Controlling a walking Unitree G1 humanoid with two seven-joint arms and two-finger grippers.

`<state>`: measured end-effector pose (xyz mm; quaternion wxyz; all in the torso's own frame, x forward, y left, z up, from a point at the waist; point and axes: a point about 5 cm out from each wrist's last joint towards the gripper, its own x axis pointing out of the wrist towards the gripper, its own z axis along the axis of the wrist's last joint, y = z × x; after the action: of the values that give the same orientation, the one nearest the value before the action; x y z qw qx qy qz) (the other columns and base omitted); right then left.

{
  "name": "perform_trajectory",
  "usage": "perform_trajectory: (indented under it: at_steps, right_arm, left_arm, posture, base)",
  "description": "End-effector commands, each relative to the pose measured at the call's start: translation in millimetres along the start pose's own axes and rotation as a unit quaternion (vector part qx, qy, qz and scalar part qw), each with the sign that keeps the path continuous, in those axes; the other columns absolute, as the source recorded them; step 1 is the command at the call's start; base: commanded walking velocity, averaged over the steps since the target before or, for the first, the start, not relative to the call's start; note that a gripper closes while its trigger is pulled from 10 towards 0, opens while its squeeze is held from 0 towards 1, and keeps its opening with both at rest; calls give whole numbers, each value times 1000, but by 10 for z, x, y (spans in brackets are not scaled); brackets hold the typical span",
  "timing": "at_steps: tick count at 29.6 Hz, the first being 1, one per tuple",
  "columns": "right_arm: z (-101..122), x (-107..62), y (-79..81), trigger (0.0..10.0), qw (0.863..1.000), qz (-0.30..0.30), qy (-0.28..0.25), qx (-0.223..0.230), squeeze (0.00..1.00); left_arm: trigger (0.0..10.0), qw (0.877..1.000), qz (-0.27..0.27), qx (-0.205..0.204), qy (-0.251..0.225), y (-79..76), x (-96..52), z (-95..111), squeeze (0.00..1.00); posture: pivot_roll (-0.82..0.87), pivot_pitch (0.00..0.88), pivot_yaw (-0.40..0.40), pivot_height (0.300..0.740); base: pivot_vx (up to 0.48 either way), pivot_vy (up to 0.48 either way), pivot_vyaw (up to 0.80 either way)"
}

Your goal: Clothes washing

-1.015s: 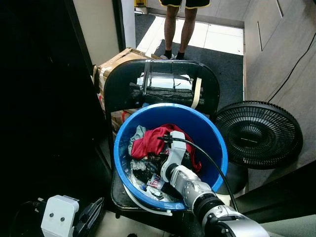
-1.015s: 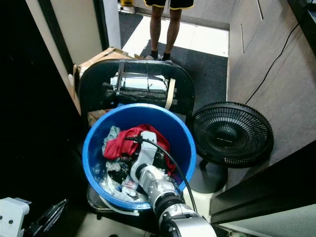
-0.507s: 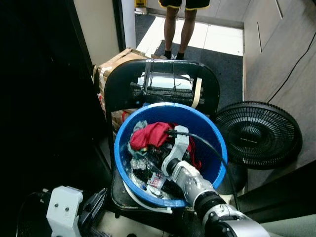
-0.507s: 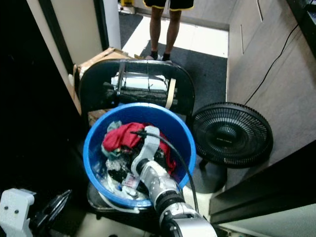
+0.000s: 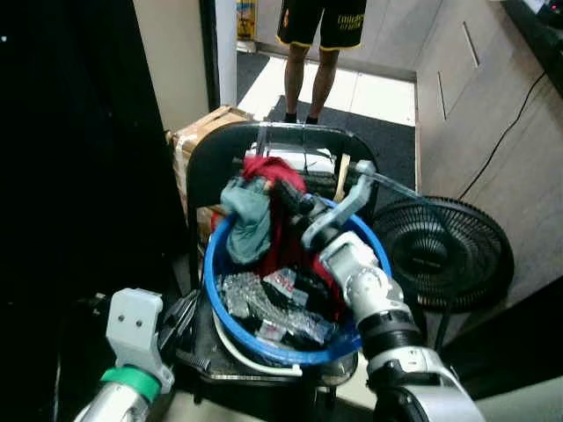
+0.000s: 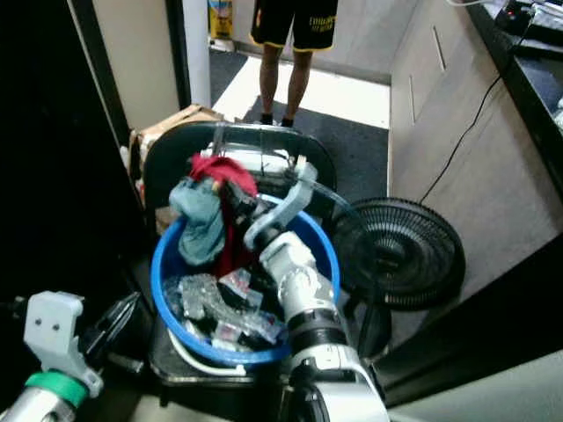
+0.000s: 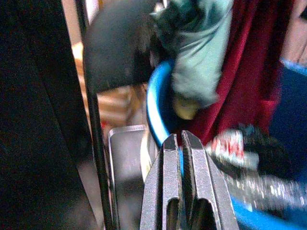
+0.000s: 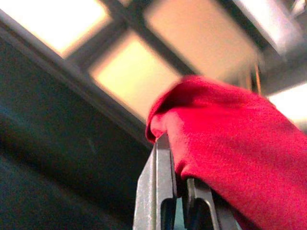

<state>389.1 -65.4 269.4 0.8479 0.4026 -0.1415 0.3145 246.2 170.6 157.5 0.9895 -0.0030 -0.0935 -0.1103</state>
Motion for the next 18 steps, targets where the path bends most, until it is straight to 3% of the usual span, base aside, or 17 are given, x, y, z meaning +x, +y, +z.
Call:
perform_trajectory:
  at_steps: [1, 5, 8, 10, 11, 14, 16, 18]
  right_arm:
    - [286, 66, 106, 0, 998, 18, -60, 2, 0]
    - [523, 105, 198, 0, 995, 40, -86, -8, 0]
    - [869, 137, 354, 0, 987, 48, -153, -16, 0]
    - [939, 138, 383, 0, 984, 49, -170, -17, 0]
    - [1102, 124, 434, 0, 975, 47, -218, -16, 0]
    - [1261, 85, 462, 0, 963, 44, -264, -22, 0]
    - [1511, -18, 557, 0, 941, 72, -331, 10, 0]
    - [1585, -56, 594, 0, 933, 85, -349, 22, 0]
  left_arm:
    - [10000, 1000, 8, -10, 5, 13, 0, -61, 0]
    - [10000, 1000, 6, -13, -3, 18, 55, -51, 0]
    - [10000, 1000, 11, -15, -16, 60, 123, -29, 0]
    - [10000, 1000, 13, -16, -19, 70, 137, -23, 0]
    - [10000, 999, 20, -20, -27, 101, 164, -4, 0]
    - [10000, 999, 32, -25, -35, 137, 186, 25, 0]
    - [10000, 997, 50, -38, -55, 196, 210, 106, 0]
    - [10000, 996, 56, -42, -61, 216, 216, 133, 0]
  posture:
    - [32, 63, -9, 740]
    - [28, 48, -1, 740]
    - [26, 34, 1, 740]
    - [26, 34, 1, 740]
    - [27, 26, 1, 740]
    - [28, 22, 1, 740]
    - [34, 8, -1, 740]
    - [36, 6, -1, 740]
  base:
    - [0, 0, 0]
    - [0, 0, 0]
    - [0, 0, 0]
    - [0, 0, 0]
    - [0, 0, 0]
    - [0, 0, 0]
    - [0, 0, 0]
    - [0, 0, 0]
